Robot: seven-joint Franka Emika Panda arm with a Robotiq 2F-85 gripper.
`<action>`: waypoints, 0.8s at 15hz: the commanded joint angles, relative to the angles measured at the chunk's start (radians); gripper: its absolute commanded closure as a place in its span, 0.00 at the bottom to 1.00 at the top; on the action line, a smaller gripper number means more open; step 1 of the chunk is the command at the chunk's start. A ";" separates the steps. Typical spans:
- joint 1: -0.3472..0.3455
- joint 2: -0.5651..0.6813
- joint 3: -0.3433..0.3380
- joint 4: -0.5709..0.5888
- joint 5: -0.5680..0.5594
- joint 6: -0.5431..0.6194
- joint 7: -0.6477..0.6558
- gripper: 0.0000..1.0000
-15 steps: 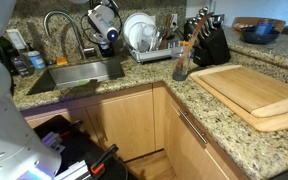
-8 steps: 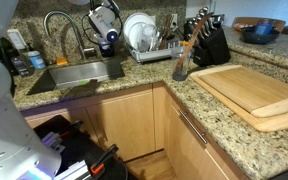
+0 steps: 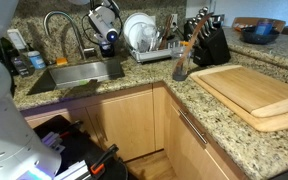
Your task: Move the bottle forward
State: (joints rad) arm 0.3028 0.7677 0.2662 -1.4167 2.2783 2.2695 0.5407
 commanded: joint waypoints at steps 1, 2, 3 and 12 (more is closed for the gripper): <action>-0.010 -0.006 0.007 -0.005 -0.025 0.044 0.007 0.01; -0.013 -0.006 0.007 -0.005 -0.028 0.047 0.006 0.00; -0.014 -0.007 0.007 -0.004 -0.028 0.053 0.007 0.00; -0.018 -0.053 -0.012 -0.026 -0.113 0.154 0.014 0.00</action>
State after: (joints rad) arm 0.2923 0.7611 0.2619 -1.4138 2.2092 2.3620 0.5437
